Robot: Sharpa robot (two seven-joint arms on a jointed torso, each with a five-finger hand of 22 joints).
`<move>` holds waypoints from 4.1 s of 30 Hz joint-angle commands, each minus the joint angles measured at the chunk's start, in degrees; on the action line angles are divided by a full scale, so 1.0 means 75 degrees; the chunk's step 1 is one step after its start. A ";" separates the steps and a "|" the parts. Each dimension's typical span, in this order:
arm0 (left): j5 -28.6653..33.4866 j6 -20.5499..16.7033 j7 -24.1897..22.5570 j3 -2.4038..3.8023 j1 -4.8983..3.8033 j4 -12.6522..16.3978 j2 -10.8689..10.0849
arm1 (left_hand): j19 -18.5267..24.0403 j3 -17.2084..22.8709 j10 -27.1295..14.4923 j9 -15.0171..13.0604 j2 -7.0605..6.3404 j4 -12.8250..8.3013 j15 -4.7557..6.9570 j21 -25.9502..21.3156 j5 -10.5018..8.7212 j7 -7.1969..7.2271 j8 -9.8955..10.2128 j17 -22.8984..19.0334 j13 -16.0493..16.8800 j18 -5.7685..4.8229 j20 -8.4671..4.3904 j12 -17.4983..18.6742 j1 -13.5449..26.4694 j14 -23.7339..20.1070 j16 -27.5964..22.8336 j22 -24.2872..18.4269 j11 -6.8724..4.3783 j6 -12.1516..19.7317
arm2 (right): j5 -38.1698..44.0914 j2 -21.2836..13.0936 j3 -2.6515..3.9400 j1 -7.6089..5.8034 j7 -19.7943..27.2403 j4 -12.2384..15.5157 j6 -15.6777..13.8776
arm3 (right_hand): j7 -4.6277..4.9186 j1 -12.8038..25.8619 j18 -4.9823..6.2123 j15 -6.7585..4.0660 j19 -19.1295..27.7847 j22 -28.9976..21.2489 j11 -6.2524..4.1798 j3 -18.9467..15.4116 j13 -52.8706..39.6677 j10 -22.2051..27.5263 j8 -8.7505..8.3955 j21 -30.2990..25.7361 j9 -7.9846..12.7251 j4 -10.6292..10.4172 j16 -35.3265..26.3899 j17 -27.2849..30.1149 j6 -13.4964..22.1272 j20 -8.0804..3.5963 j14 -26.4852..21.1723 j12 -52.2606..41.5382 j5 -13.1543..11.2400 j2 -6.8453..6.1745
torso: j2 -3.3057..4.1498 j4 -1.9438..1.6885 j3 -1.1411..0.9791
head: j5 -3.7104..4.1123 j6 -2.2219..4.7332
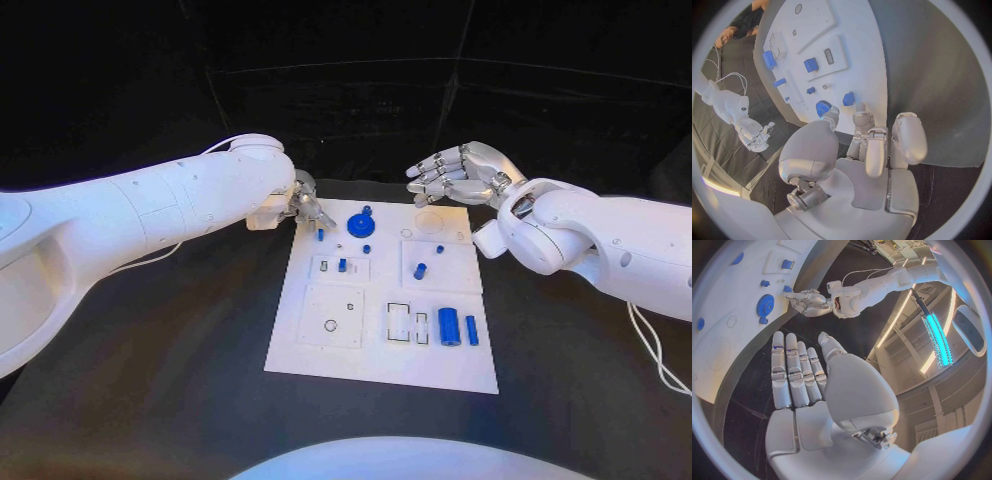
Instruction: Assemble the parts on the task board
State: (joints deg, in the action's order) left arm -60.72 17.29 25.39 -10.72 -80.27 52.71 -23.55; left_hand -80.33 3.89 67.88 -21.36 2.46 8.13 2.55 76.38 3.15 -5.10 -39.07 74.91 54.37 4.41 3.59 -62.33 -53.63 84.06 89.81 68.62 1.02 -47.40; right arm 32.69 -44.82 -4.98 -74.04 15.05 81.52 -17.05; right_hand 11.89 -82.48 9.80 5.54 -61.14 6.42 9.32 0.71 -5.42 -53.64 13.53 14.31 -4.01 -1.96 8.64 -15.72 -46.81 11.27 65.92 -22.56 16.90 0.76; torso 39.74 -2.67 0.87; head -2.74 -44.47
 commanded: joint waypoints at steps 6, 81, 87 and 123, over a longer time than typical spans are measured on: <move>-0.0043 0.0175 -0.0057 0.0006 0.0007 0.0007 0.0026 | -0.0051 -0.0066 0.0035 -0.0043 0.0047 -0.0040 0.0033 0.0022 -0.0015 0.0027 -0.0055 0.2013 -0.0020 0.0007 -0.0011 -0.0040 -0.0170 0.0792 0.0025 0.0005 -0.0030 -0.0034 | 0.0006 0.0017 0.0004 -0.0012 0.0076 0.0002 0.0057 | 0.0161 0.0087 0.0071 0.0040 -0.0006 -0.0007 -0.0011 0.0024 0.0007 0.0058 0.0048 -0.0036 0.0004 -0.0004 -0.0032 0.0007 0.0063 0.0034 0.0007 -0.0025 0.0042 0.0005 | 0.0003 -0.0007 0.0000 | 0.0004 -0.0013; 0.0596 -0.3500 -0.0146 -0.0026 0.0290 0.3634 -0.2326 | -0.0167 0.3418 0.0445 -0.0824 0.0182 -0.1961 0.0182 0.0119 -0.0055 0.0205 -0.0337 0.2013 -0.0010 -0.0036 -0.0157 -0.0094 -0.1395 0.0792 0.0025 0.0275 -0.0214 0.0043 | 0.0006 0.0000 0.0003 -0.0012 0.0046 -0.0138 0.0156 | 0.0163 0.0091 0.0073 0.0041 -0.0019 -0.0022 -0.0010 0.0051 0.0038 0.0070 0.0059 -0.0059 0.0003 0.0005 -0.0044 0.0019 0.0074 0.0036 0.0010 -0.0046 0.0053 0.0004 | -0.0036 -0.0097 -0.0002 | -0.0023 -0.0106; 0.0112 -0.3854 -0.0131 -0.0049 0.0460 0.3957 -0.2467 | -0.0182 0.3462 0.0464 -0.0844 0.0143 -0.1967 0.0190 0.0135 -0.0055 0.0217 -0.0355 0.2013 0.0002 -0.0041 -0.0163 -0.0108 -0.1374 0.0792 0.0025 0.0299 -0.0224 0.0029 | 0.0006 -0.0011 0.0003 -0.0012 0.0046 -0.0138 0.0160 | 0.0163 0.0091 0.0073 0.0041 -0.0019 -0.0022 -0.0010 0.0051 0.0038 0.0070 0.0059 -0.0059 0.0003 0.0005 -0.0044 0.0019 0.0074 0.0036 0.0010 -0.0046 0.0053 0.0004 | -0.0023 -0.0065 0.0002 | -0.0041 -0.0099; -0.0460 -0.3287 -0.0023 -0.0212 0.0656 0.4058 -0.2182 | -0.0179 0.3610 0.0446 -0.0878 0.0096 -0.1989 0.0208 0.0119 -0.0055 0.0226 -0.0364 0.2013 -0.0047 -0.0036 -0.0181 -0.0067 -0.1366 0.0792 0.0025 0.0280 -0.0237 0.0050 | 0.0007 -0.0007 0.0001 -0.0010 0.0030 -0.0154 0.0152 | 0.0167 0.0118 0.0072 0.0045 -0.0025 -0.0032 -0.0005 0.0058 0.0057 0.0078 0.0066 -0.0076 0.0003 -0.0006 -0.0051 0.0026 0.0083 0.0040 0.0012 -0.0060 0.0051 0.0004 | -0.0019 -0.0065 -0.0006 | -0.0082 -0.0140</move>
State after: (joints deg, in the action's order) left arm -63.64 -8.30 24.99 -12.23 -75.40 83.10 -40.08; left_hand -81.44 27.69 71.05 -28.05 2.96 -3.96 3.68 77.09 2.55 -3.70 -41.45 74.90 54.10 4.40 2.48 -62.82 -63.60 83.95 89.81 70.74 -0.70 -47.03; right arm 32.70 -44.88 -5.00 -74.02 14.97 80.29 -16.18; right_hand 11.99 -82.01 9.80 5.54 -61.14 6.25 9.10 0.87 -5.06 -53.43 13.75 14.09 -4.01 -2.12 8.64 -15.59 -46.71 11.27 65.92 -22.78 17.17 0.76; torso 39.63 -3.10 0.83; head -3.35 -45.53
